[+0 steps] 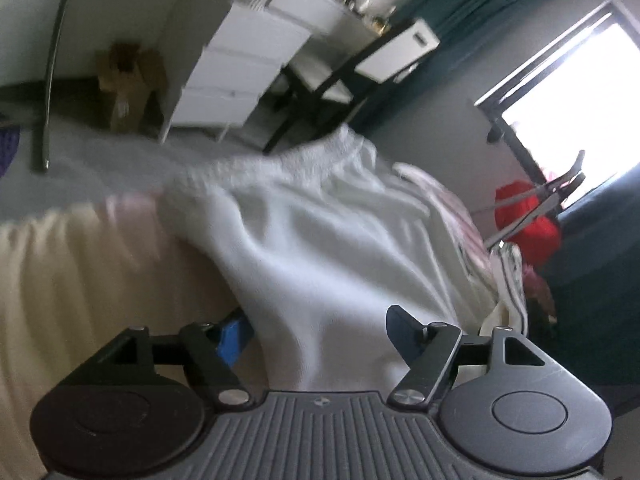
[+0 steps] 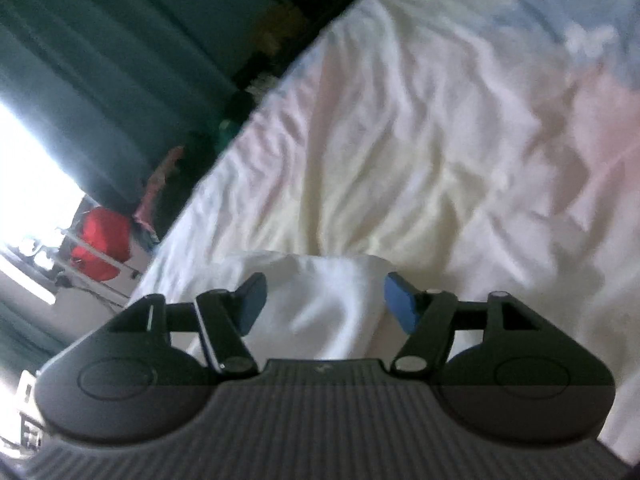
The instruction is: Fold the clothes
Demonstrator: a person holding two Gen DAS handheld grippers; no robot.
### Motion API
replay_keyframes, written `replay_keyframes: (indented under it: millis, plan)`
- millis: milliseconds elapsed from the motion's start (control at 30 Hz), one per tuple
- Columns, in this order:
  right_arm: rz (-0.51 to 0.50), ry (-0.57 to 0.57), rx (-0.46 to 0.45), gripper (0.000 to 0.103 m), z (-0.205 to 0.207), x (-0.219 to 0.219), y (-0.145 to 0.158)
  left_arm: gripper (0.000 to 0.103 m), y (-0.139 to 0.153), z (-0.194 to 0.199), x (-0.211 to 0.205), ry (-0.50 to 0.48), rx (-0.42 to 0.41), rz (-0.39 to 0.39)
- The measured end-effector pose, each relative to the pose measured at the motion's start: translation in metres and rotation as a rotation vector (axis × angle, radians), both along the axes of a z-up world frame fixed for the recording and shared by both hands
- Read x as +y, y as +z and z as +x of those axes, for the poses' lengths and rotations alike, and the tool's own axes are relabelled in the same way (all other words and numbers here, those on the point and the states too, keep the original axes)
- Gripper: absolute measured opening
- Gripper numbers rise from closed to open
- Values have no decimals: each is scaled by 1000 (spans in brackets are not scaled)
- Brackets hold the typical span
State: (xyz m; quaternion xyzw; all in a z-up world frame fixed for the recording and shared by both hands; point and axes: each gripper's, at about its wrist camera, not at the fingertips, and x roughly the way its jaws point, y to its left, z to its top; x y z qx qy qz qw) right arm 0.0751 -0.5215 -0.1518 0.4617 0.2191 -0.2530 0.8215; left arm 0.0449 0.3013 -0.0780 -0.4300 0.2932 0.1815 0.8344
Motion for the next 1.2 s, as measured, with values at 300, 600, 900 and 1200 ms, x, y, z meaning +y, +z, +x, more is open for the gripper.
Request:
replay_keyframes:
  millis: [300, 600, 900, 1200]
  plan:
    - [-28, -20, -86, 10, 17, 8, 7, 72, -27, 11, -4, 1, 38, -121]
    - [-357, -170, -209, 6, -4, 49, 75, 70, -27, 7, -1, 10, 28, -142]
    - [-4, -214, 248, 10, -9, 11, 4, 69, -22, 9, -6, -13, 49, -79]
    - [-134, -143, 239, 83, -11, 32, 26, 72, -8, 10, -22, -59, 76, 42]
